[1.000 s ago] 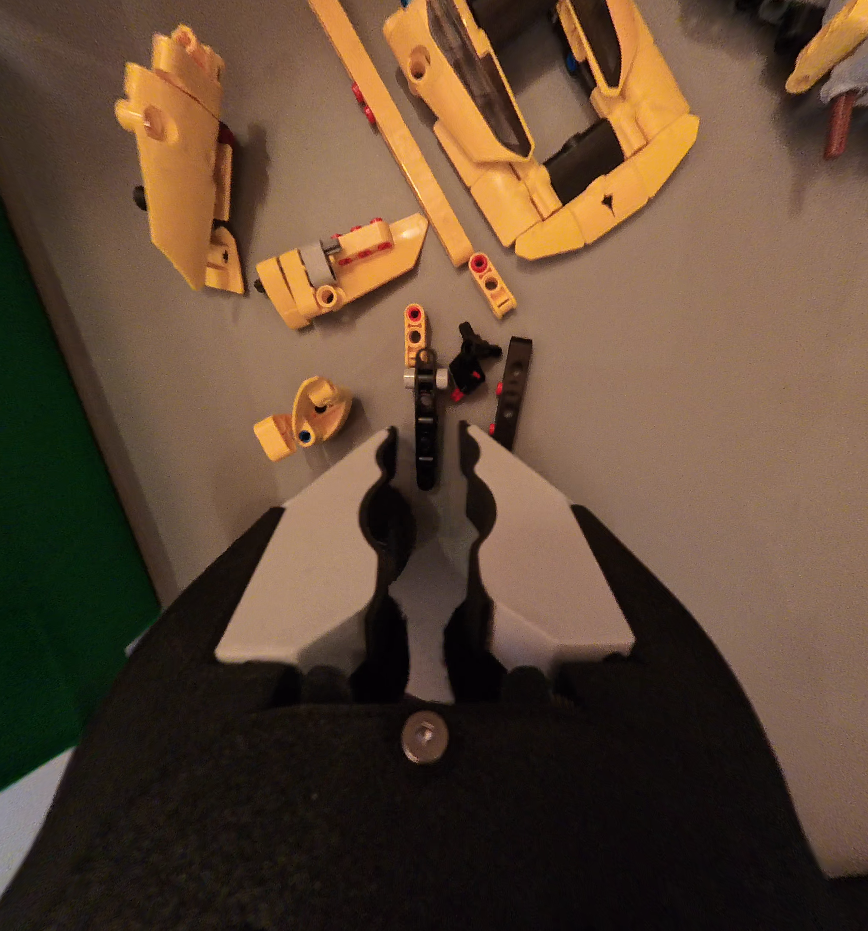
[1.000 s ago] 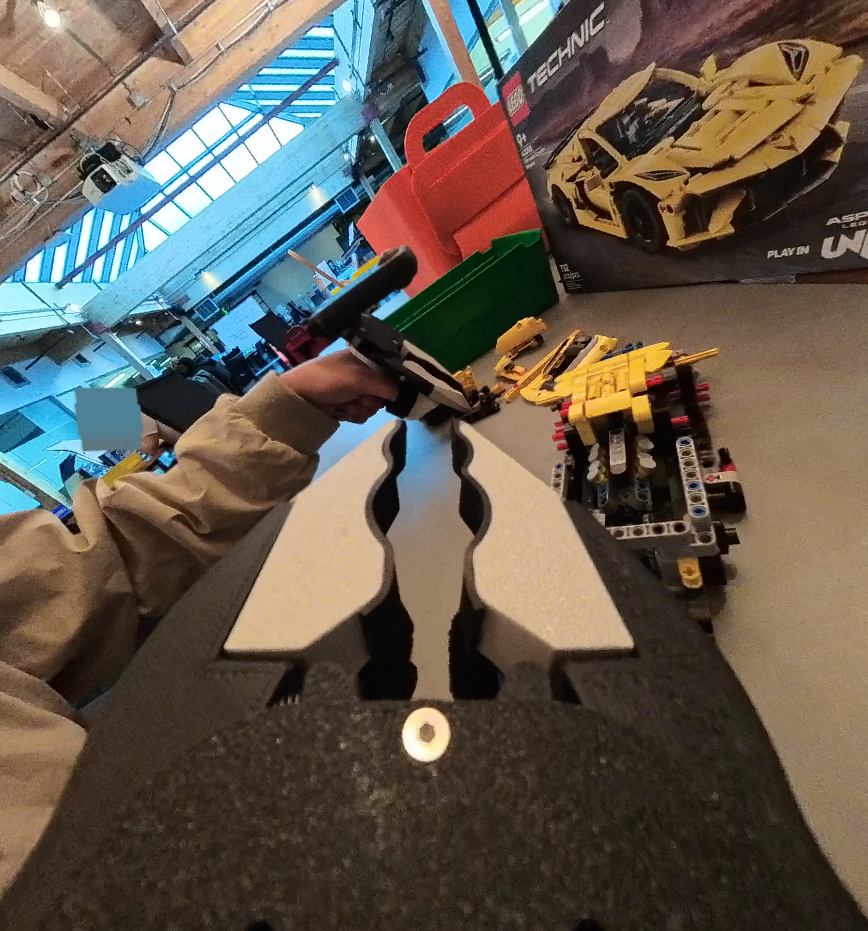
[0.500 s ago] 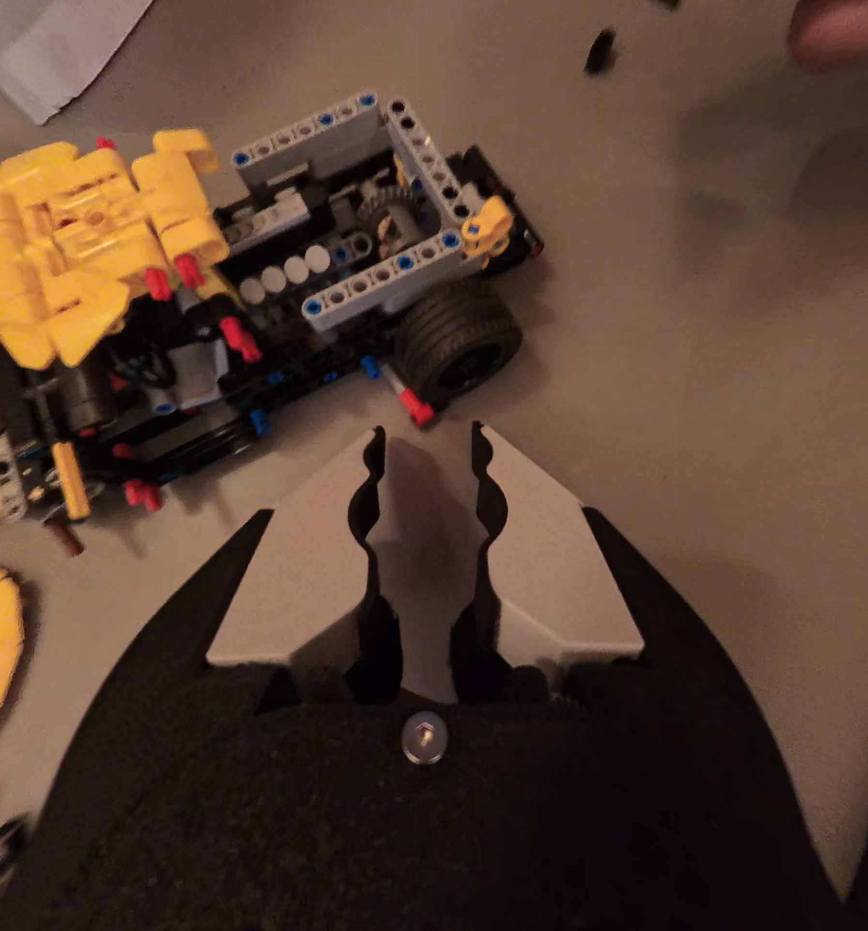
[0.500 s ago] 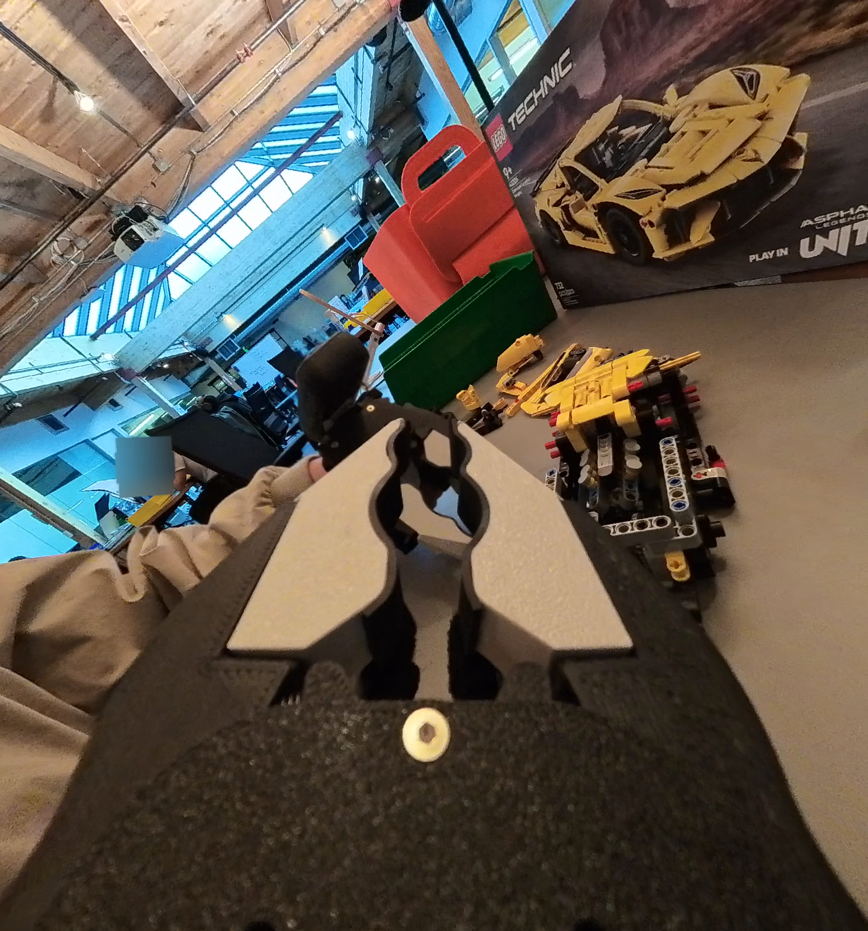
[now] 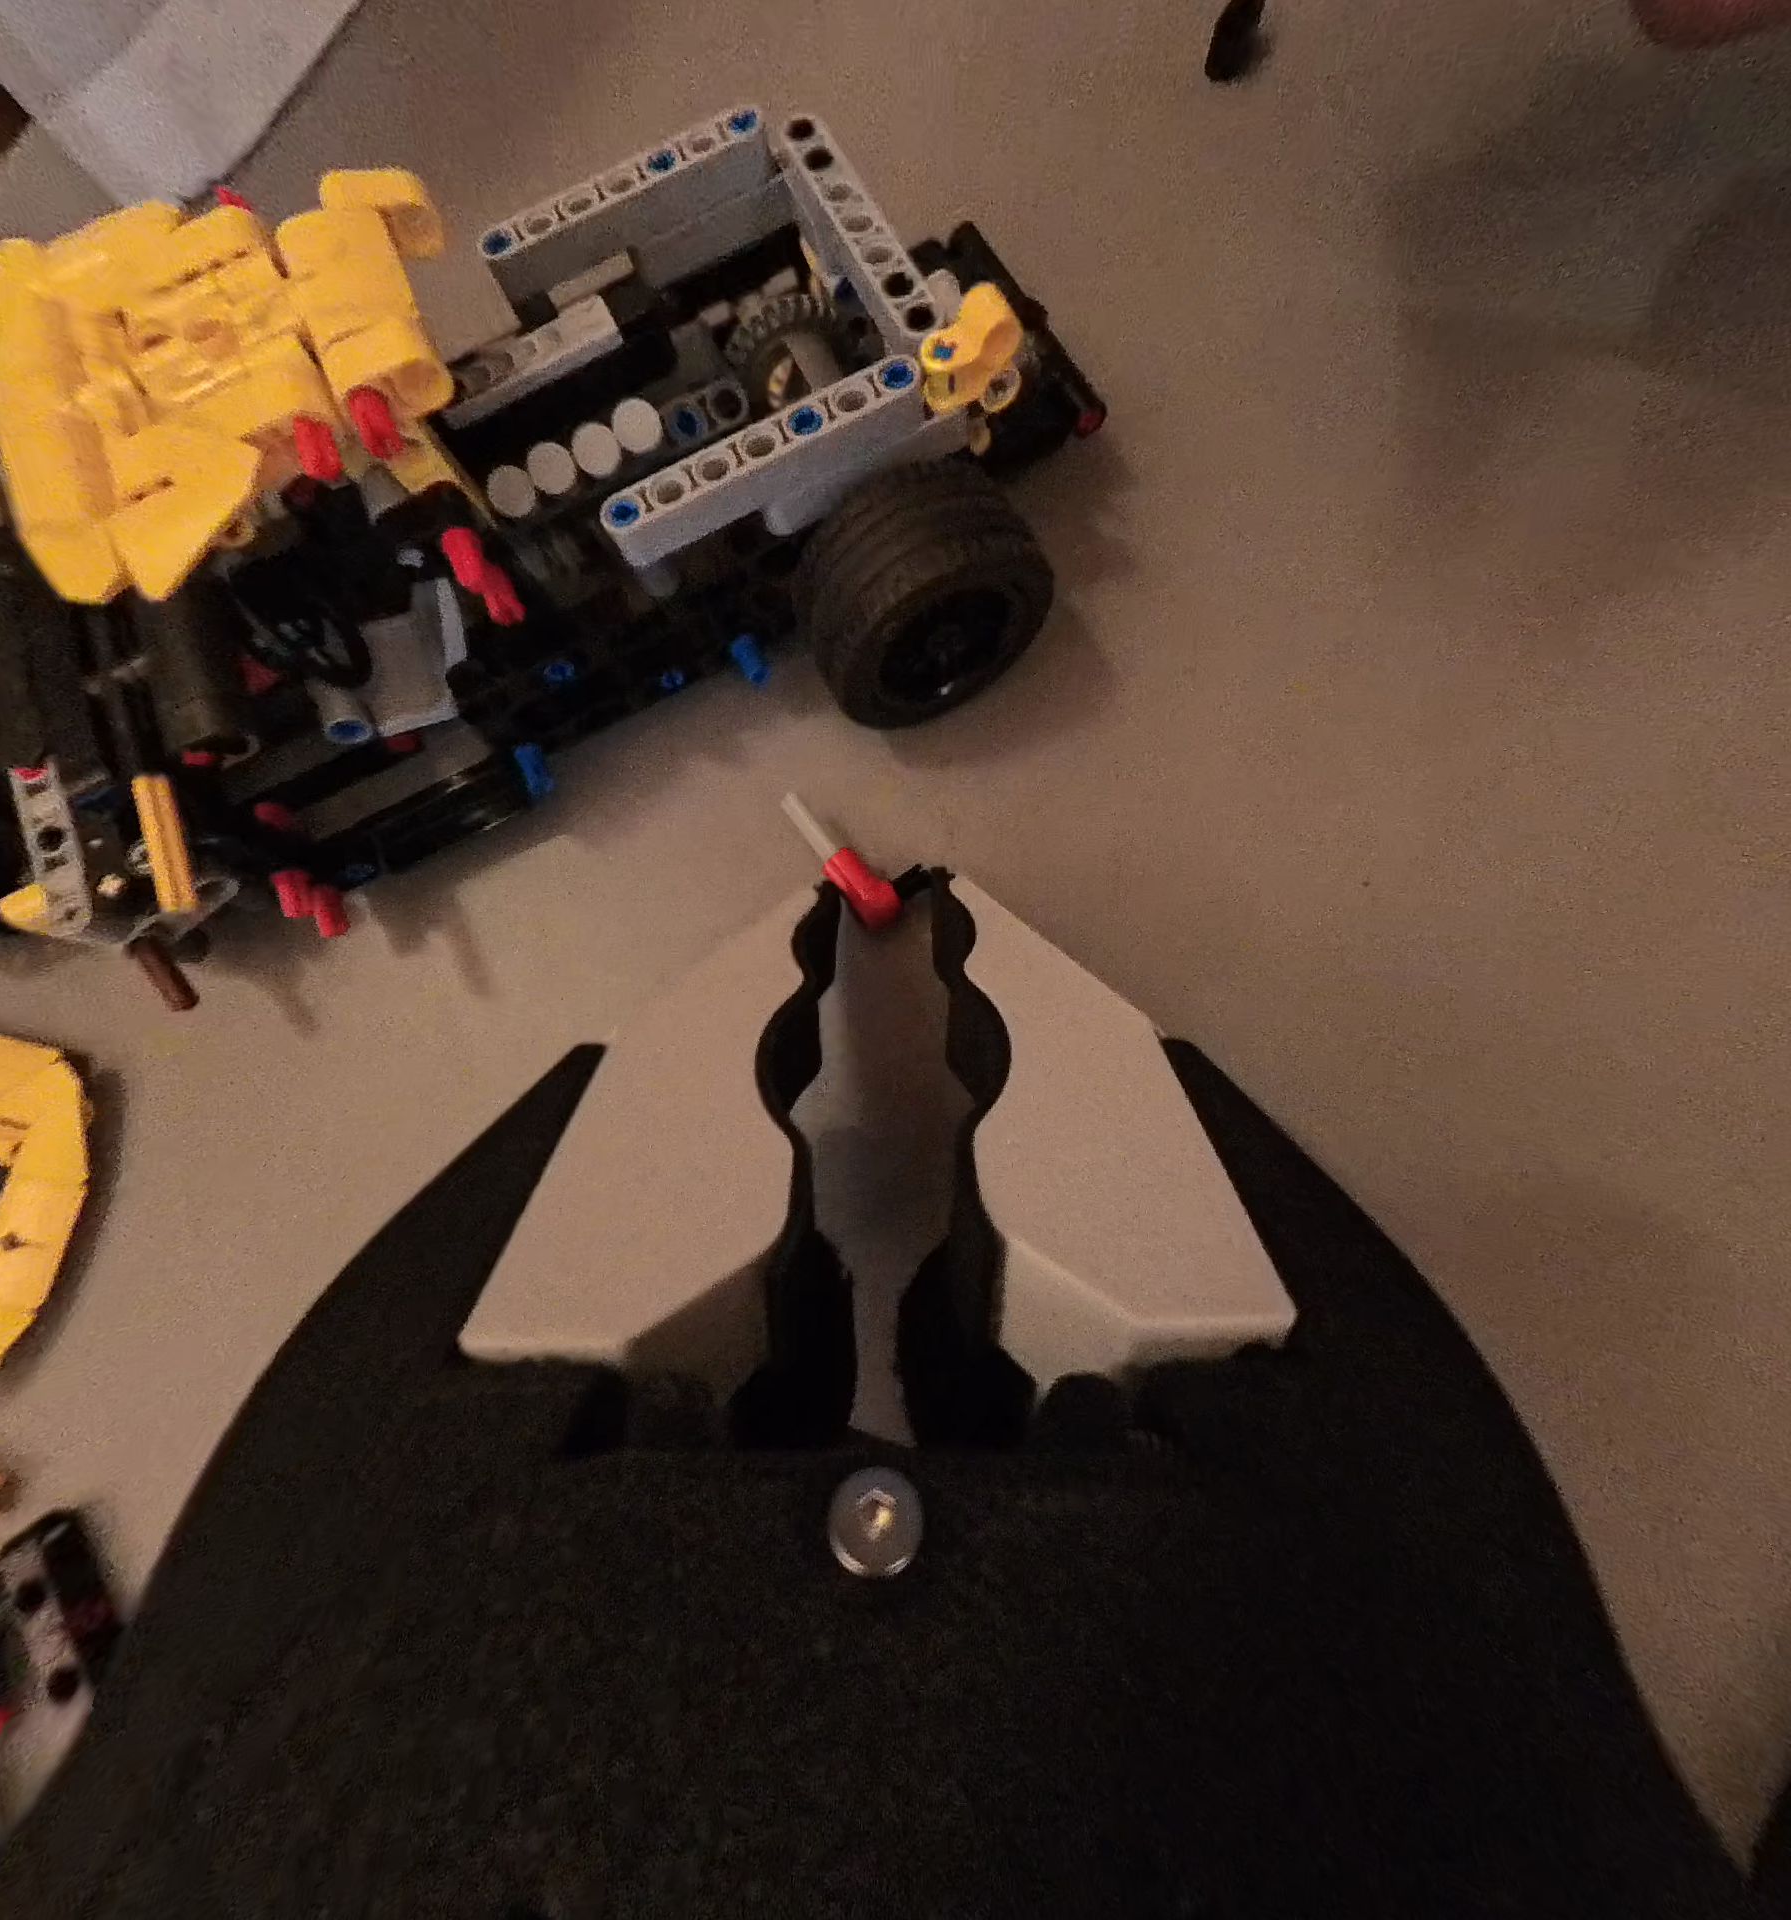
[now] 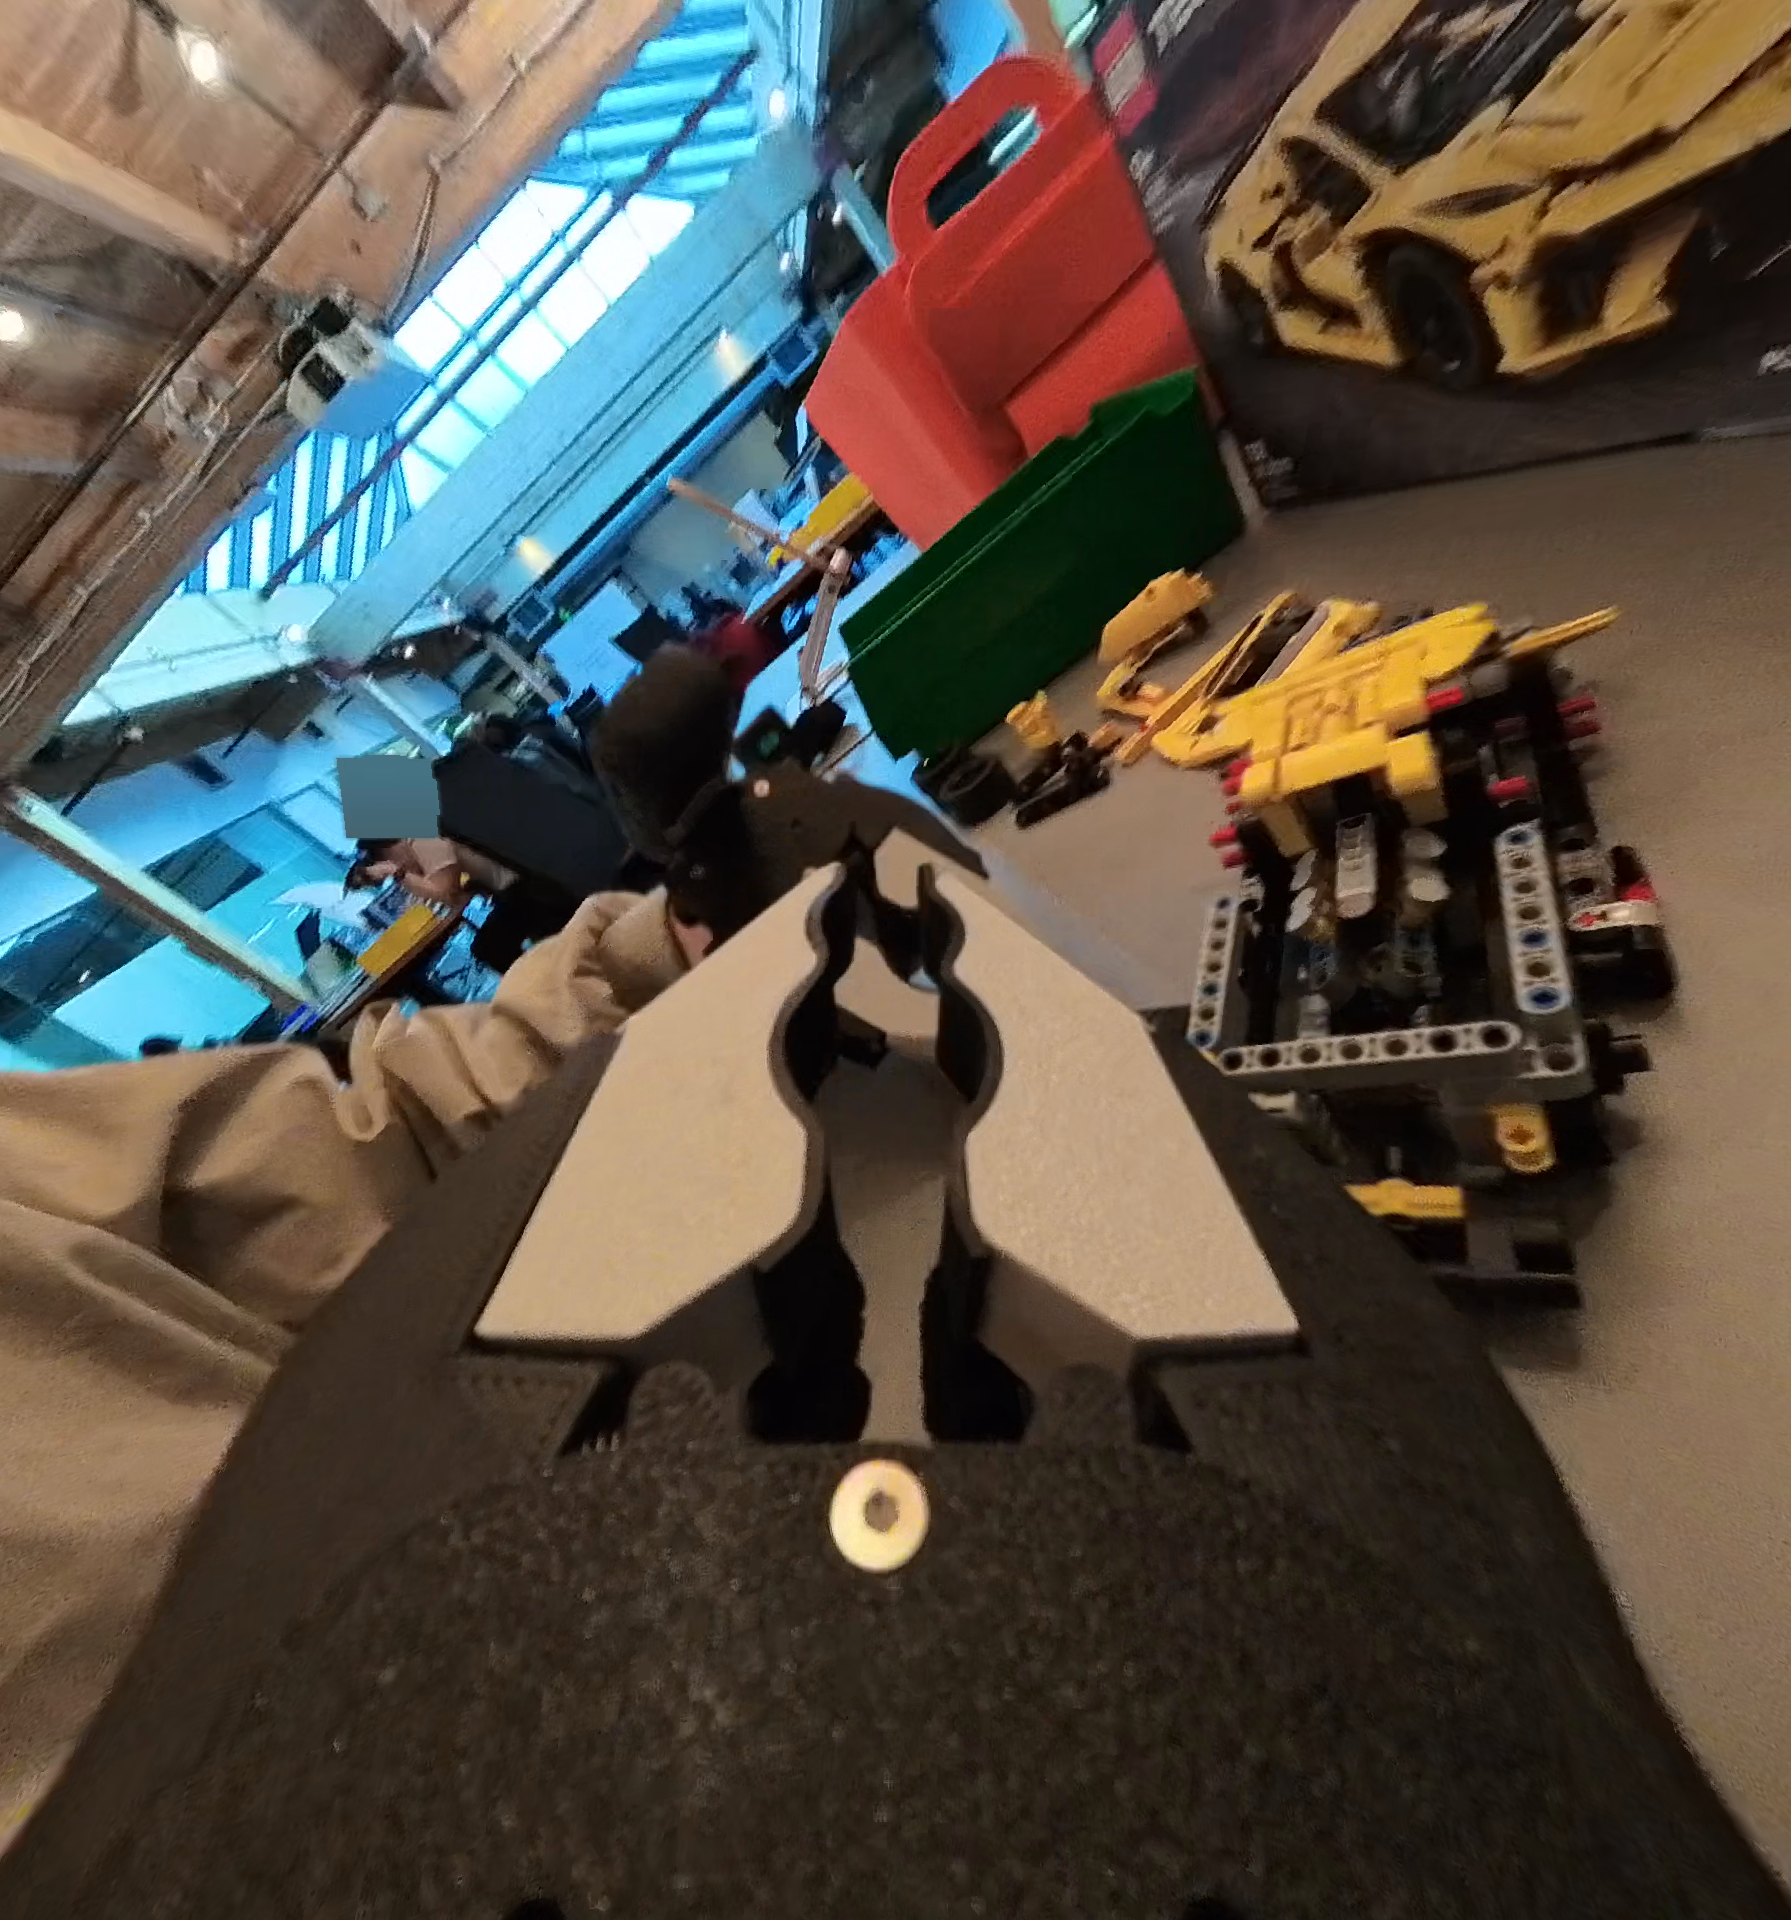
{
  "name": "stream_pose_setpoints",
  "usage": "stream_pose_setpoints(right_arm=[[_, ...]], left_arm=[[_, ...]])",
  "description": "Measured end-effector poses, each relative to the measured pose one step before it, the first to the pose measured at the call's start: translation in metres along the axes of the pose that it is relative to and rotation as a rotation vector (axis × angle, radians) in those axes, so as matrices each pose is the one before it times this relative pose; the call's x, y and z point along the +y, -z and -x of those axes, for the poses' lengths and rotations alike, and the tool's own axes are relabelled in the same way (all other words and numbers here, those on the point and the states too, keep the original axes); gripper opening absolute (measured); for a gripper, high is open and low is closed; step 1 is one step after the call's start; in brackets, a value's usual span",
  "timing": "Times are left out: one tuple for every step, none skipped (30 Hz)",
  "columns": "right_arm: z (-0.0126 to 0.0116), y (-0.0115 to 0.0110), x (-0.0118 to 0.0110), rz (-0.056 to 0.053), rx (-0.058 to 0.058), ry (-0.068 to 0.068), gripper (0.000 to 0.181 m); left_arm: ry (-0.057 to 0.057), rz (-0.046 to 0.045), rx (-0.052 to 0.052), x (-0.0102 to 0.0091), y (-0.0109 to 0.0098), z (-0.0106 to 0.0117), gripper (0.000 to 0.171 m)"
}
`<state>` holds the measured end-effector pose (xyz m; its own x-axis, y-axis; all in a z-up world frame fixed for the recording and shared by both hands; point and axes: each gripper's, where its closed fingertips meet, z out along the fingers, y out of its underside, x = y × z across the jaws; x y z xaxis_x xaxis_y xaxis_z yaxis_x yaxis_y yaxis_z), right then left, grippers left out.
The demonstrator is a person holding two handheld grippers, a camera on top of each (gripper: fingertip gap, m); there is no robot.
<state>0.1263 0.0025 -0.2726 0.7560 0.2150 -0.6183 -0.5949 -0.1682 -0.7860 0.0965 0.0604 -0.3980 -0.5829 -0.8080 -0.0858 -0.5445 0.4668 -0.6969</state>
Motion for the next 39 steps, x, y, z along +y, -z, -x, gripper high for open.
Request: stream_pose_setpoints(right_arm=[[0.00441, -0.00539, 0.01112, 0.0678, -0.0192, 0.0004, 0.010], [0.00254, -0.00648, 0.01069, 0.0596, -0.0059, 0.0180, 0.013], [-0.00186, -0.00631, 0.01058, 0.0560, 0.0193, 0.0179, 0.018], [-0.00108, -0.00572, 0.00803, 0.0398, 0.0086, 0.0083, 0.021], [0.00298, -0.00444, 0.00191, 0.0010, -0.0244, -0.0149, 0.024], [0.00338, -0.00209, -0.00396, -0.0353, -0.0347, -0.0376, 0.024], [0.00279, -0.00040, -0.00566, -0.0463, -0.0372, -0.0474, 0.023], [0.00670, 0.00016, -0.00467, -0.0357, -0.0661, -0.0443, 0.023], [0.00840, 0.00056, -0.00384, -0.0240, -0.0728, -0.0403, 0.023], [0.00646, 0.00108, -0.00380, -0.0237, -0.0530, -0.0263, 0.019], [0.00334, 0.00083, -0.00272, -0.0183, -0.0252, -0.0088, 0.017], [0.00072, 0.00010, -0.00020, -0.0034, -0.0039, 0.0022, 0.016], [-0.00052, -0.00077, 0.00179, 0.0087, 0.0059, 0.0100, 0.015], [-0.00011, -0.00121, 0.00196, 0.0089, 0.0047, 0.0111, 0.015], [0.00112, -0.00107, 0.00203, 0.0107, -0.0029, 0.0068, 0.005], [0.00140, -0.00051, 0.00035, 0.0034, -0.0006, 0.0030, 0.003], [-0.00167, 0.00095, -0.00127, -0.0047, 0.0168, 0.0096, 0.002], [-0.00076, 0.00100, -0.00210, -0.0155, 0.0102, 0.0073, 0.002], [0.00186, 0.00031, -0.00002, -0.0028, -0.0050, 0.0160, 0.002], [0.00181, 0.00051, 0.00005, 0.0052, 0.0004, 0.0402, 0.001], [0.00153, 0.00091, -0.00087, 0.0030, 0.0087, 0.0509, 0.001], [0.00399, 0.00060, -0.00123, -0.0016, -0.0094, 0.0417, 0.002], [0.00599, 0.00031, -0.00111, 0.0016, -0.0261, 0.0226, 0.002], [0.00247, 0.00035, -0.00077, 0.0039, -0.0035, 0.0151, 0.001], [0.00137, 0.00028, -0.00029, 0.0010, 0.0004, 0.0172, 0.001], [0.00336, -0.00055, 0.00169, 0.0119, -0.0164, 0.0075, 0.001], [0.00139, -0.00093, 0.00229, 0.0146, -0.0070, -0.0029, 0.002], [0.00076, -0.00109, 0.00112, 0.0032, -0.0054, -0.0036, 0.002], [0.00123, -0.00134, 0.00154, 0.0065, -0.0099, -0.0067, 0.002], [0.00104, -0.00131, 0.00106, 0.0039, -0.0083, -0.0035, 0.002], [0.00055, -0.00099, 0.00014, -0.0010, -0.0057, -0.0045, 0.002], [-0.00197, -0.00012, -0.00006, -0.0026, 0.0079, -0.0040, 0.002], [-0.00177, 0.00002, -0.00006, -0.0038, 0.0046, -0.0063, 0.002], [-0.00116, 0.00017, -0.00049, -0.0059, -0.0004, -0.0114, 0.002], [-0.00173, -0.00012, -0.00119, -0.0163, 0.0075, -0.0169, 0.001], [-0.00449, 0.00006, -0.00113, -0.0259, 0.0244, -0.0077, 0.001], [-0.00342, -0.00027, -0.00053, -0.0190, 0.0125, -0.0137, 0.000], [-0.00292, -0.00023, -0.00204, -0.0230, 0.0045, -0.0150, 0.001], [0.00437, 0.01239, -0.03227, -0.2224, -0.0465, -0.0351, 0.002]], left_arm=[[-0.0088, -0.04078, -0.0320, -0.00553, 0.00795, -0.00049, 0.016], [-0.0073, -0.06340, -0.0220, -0.01056, 0.00946, -0.00213, 0.016], [-0.0036, -0.07611, -0.0272, -0.01494, 0.00999, -0.00185, 0.016], [-0.0074, -0.07987, -0.0326, -0.01653, 0.00953, -0.00153, 0.016], [-0.0218, -0.07917, -0.0268, -0.01733, 0.00864, -0.00363, 0.016], [-0.0350, -0.05982, 0.0007, -0.01473, 0.00672, -0.00822, 0.016], [-0.0289, -0.03492, -0.0097, -0.01195, 0.00414, -0.00571, 0.016], [-0.0207, -0.01873, -0.0014, -0.00874, 0.00206, -0.00556, 0.016], [-0.0132, -0.00778, -0.0038, -0.00618, 0.00084, -0.00387, 0.016], [-0.0076, -0.00350, -0.0132, -0.00468, 0.00018, -0.00127, 0.016], [0.0019, 0.00068, 0.0037, -0.00298, -0.00046, -0.00264, 0.016], [0.0103, -0.00220, 0.0082, -0.00242, -0.00096, -0.00234, 0.016], [0.0069, -0.00736, 0.0019, -0.00237, -0.00091, -0.00173, 0.016], [-0.0009, -0.00563, 0.0058, -0.00155, -0.00119, -0.00266, 0.016], [-0.0036, 0.00100, -0.0056, -0.00028, -0.00154, -0.00037, 0.016], [-0.0019, 0.00743, -0.0095, 0.00115, -0.00135, 0.00030, 0.016], [0.0121, 0.00209, -0.0085, 0.00072, -0.00140, 0.00117, 0.016], [0.0158, -0.00379, -0.0076, -0.00029, -0.00107, 0.00086, 0.016], [0.0158, -0.01315, 0.0039, -0.00193, -0.00033, -0.00104, 0.015], [0.0314, -0.01867, 0.0110, -0.00200, 0.00027, -0.00141, 0.016], [0.0660, -0.02540, 0.0197, -0.00231, 0.00109, -0.00083, 0.016], [0.0954, -0.03223, 0.0433, -0.00183, 0.00059, -0.00176, 0.018], [0.1063, -0.02994, 0.0552, -0.00153, 0.00046, -0.00101, 0.018], [0.1095, -0.03354, 0.0655, -0.00205, 0.00112, -0.00171, 0.019], [0.0991, -0.03406, 0.0814, -0.00208, 0.00134, -0.00366, 0.019], [0.0734, -0.02963, 0.0726, -0.00202, 0.00125, -0.00417, 0.019], [0.0412, -0.02509, 0.0464, -0.00124, 0.00077, -0.00288, 0.017], [0.0131, -0.00809, 0.0197, 0.00088, 0.00003, -0.00029, 0.016], [0.0053, -0.00445, 0.0120, 0.00053, -0.00029, -0.00022, 0.013], [0.0082, -0.00232, 0.0098, 0.00027, -0.00033, -0.00011, 0.011], [0.0075, 0.00131, 0.0009, 0.00005, -0.00005, 0.00133, 0.007], [0.0082, 0.00073, -0.0048, 0.00005, 0.00011, 0.00187, 0.007], [0.0152, -0.00305, -0.0021, 0.00028, -0.00004, 0.00192, 0.006], [0.0153, -0.00951, 0.0051, 0.00059, -0.00020, 0.00106, 0.006], [0.0023, -0.02048, -0.0022, -0.00017, -0.00001, 0.00177, 0.006], [-0.0031, -0.01398, -0.0193, 0.00019, 0.00025, 0.00407, 0.006], [-0.0002, -0.00715, -0.0156, 0.00052, 0.00059, 0.00415, 0.006], [0.0038, 0.00240, -0.0072, 0.00081, 0.00061, 0.00281, 0.006], [-0.0061, 0.04569, -0.0066, 0.00870, 0.00008, 0.00230, 0.005]])
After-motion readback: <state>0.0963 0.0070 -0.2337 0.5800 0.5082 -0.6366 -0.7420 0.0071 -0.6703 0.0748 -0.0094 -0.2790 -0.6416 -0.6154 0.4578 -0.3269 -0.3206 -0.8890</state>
